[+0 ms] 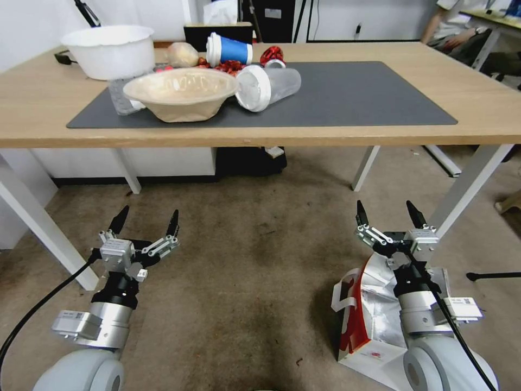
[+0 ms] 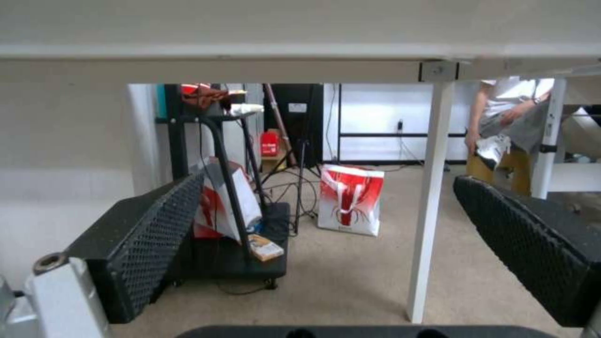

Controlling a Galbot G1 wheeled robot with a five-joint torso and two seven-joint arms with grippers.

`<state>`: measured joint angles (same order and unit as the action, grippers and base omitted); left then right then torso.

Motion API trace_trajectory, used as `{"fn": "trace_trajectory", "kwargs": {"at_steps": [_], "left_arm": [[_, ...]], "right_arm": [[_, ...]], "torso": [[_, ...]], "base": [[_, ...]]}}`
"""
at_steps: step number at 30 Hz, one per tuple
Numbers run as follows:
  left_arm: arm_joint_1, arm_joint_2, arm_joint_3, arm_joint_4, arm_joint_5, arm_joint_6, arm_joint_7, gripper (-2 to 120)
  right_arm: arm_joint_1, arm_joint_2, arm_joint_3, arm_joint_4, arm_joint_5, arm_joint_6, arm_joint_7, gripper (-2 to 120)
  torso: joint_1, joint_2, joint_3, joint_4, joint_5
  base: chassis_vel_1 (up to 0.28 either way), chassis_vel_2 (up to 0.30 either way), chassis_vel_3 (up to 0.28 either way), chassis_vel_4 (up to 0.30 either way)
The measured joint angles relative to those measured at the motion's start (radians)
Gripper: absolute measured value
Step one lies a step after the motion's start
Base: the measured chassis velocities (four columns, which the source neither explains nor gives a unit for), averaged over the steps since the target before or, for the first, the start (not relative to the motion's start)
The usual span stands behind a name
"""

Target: Pick up the food delivery bag from the floor and place it on the table.

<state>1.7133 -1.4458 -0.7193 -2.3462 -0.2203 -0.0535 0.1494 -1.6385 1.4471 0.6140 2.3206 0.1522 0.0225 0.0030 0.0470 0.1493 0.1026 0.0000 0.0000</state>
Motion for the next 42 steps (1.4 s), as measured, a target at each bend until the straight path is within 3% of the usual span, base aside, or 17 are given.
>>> {"fn": "trace_trajectory", "kwargs": {"at_steps": [24,42], "left_arm": [[0.009,-0.017,-0.004,0.000,0.007,-0.002,0.000,100],[0.009,-0.018,0.009,-0.006,0.004,-0.019,-0.002,100]], "right_arm": [[0.020,-0.006,0.003,-0.017,0.014,0.005,-0.009,100],[0.035,-0.003,0.002,-0.022,0.019,-0.008,-0.009,100]], "torso": [[-0.010,-0.110,-0.100,0.0001,0.0000],[-0.015,-0.126,-0.103,0.0001,0.0001]], "base": [[0.000,0.000,0.000,0.000],[0.000,0.000,0.000,0.000]]}}
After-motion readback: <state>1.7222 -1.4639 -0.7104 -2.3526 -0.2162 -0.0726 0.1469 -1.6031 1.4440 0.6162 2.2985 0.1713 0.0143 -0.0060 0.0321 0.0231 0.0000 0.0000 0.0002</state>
